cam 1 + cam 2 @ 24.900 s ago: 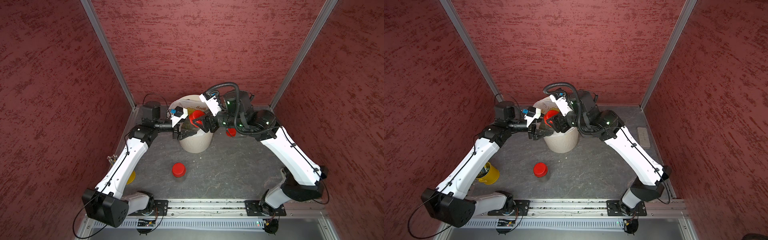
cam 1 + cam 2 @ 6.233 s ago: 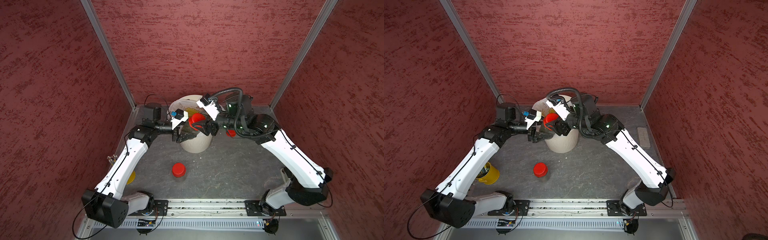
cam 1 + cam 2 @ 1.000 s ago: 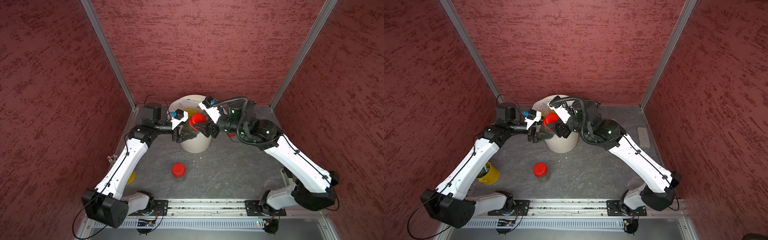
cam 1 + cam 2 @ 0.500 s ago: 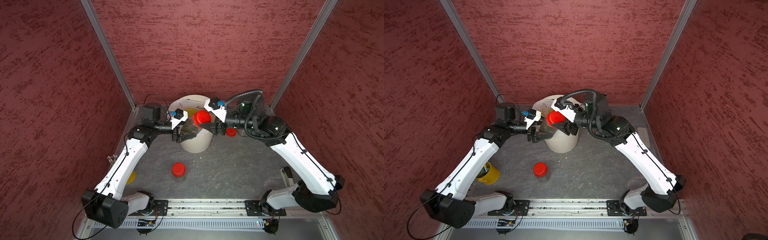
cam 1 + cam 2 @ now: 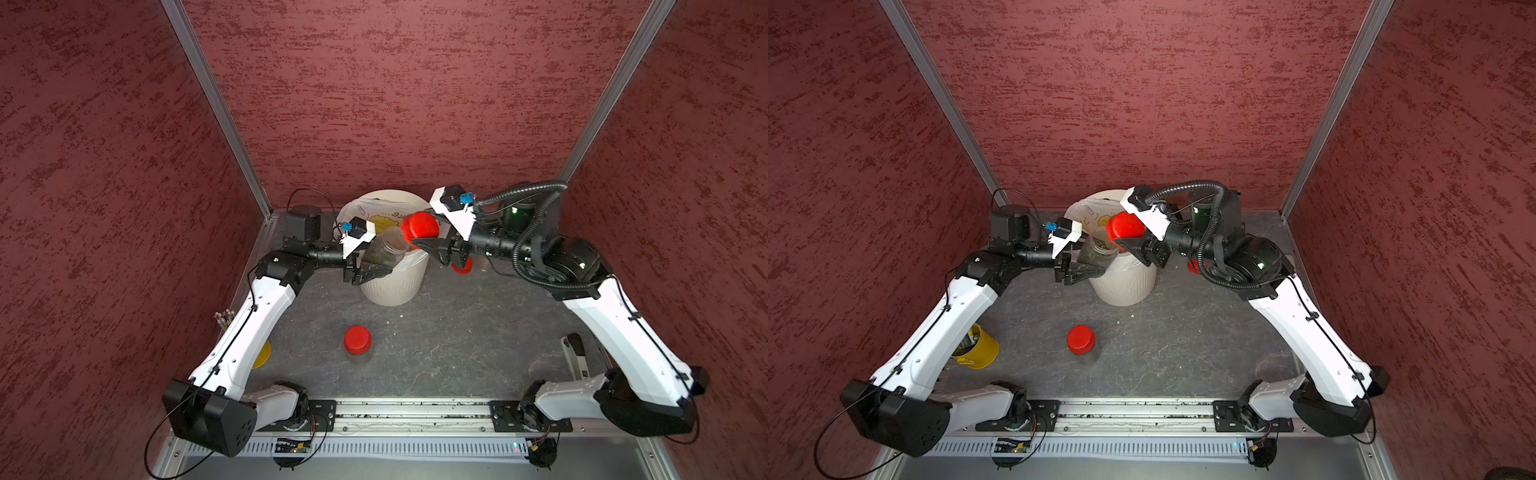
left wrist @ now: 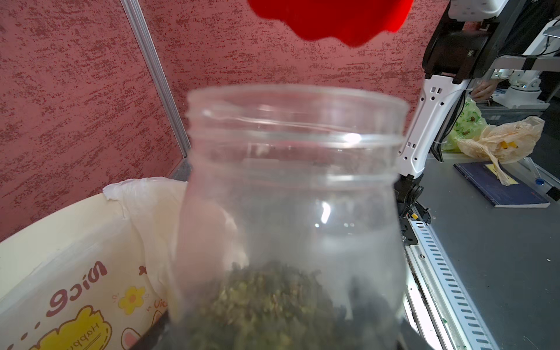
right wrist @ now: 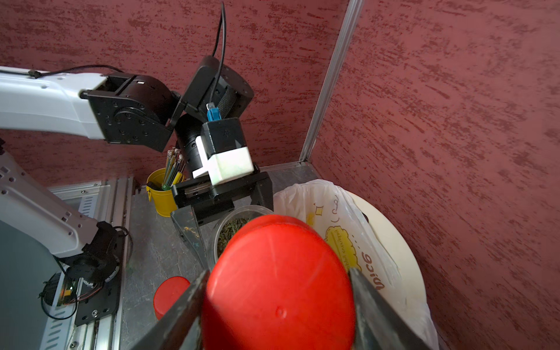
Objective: Empty moldy tea leaves from jars
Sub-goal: Unscrew the lid from the jar, then place the lid at the center of the board.
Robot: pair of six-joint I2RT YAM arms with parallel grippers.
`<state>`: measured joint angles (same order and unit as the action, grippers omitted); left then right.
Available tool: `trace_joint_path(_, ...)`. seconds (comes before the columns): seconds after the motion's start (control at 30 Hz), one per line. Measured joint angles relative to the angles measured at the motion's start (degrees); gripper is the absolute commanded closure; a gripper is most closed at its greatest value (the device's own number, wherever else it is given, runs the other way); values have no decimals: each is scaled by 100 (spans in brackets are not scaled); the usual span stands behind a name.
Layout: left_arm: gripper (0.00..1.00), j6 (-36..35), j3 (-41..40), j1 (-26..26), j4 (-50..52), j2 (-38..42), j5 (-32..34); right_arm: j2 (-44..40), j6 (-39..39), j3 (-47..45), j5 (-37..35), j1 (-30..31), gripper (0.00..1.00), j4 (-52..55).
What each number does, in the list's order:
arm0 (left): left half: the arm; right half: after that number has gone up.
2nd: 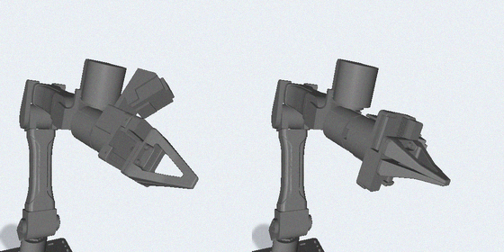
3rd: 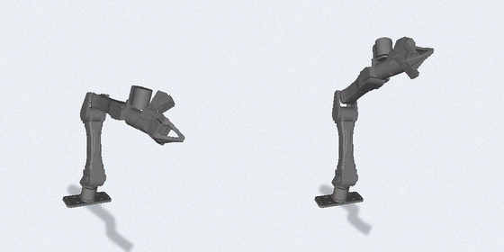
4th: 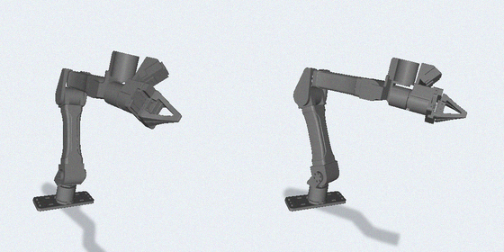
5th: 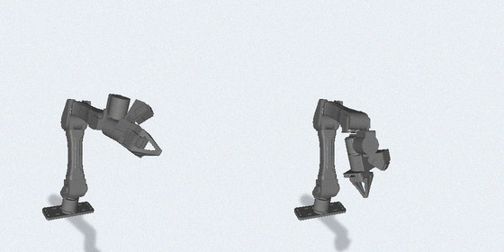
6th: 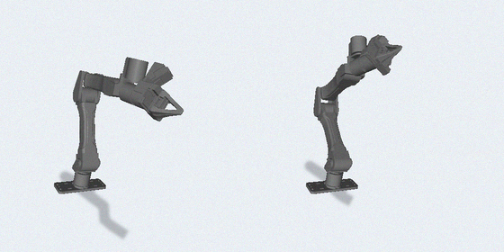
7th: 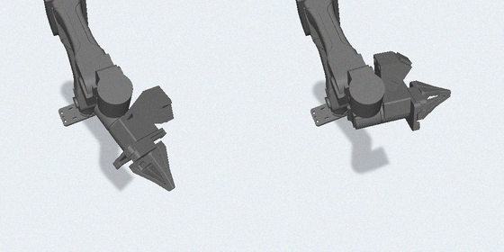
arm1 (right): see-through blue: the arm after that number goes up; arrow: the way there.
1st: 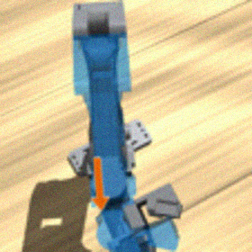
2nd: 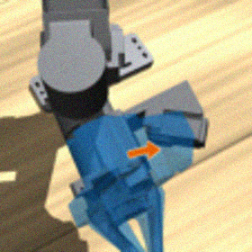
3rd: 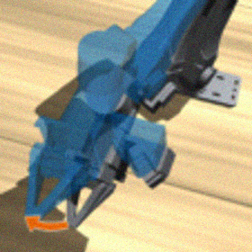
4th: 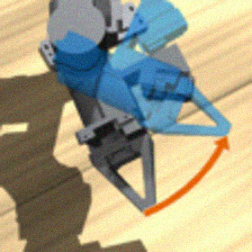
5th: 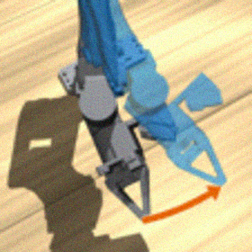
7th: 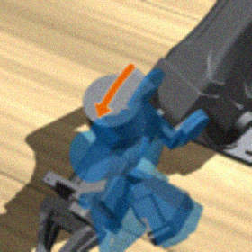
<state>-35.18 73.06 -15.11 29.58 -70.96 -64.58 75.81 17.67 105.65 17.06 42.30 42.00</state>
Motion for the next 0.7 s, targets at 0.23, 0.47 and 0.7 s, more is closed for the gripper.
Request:
trace_joint_path(0.23, 29, 44, 0, 7, -13, 4, 9, -699, -669, -885, -704, -181, 66, -20)
trace_joint_path(0.47, 29, 129, 2, 7, -138, 17, 20, -944, -1419, -1742, -1113, -581, 66, -33)
trace_joint_path(0.7, 29, 146, 129, 7, -149, 17, 48, -1169, -2168, -3075, -1154, -901, 64, -361)
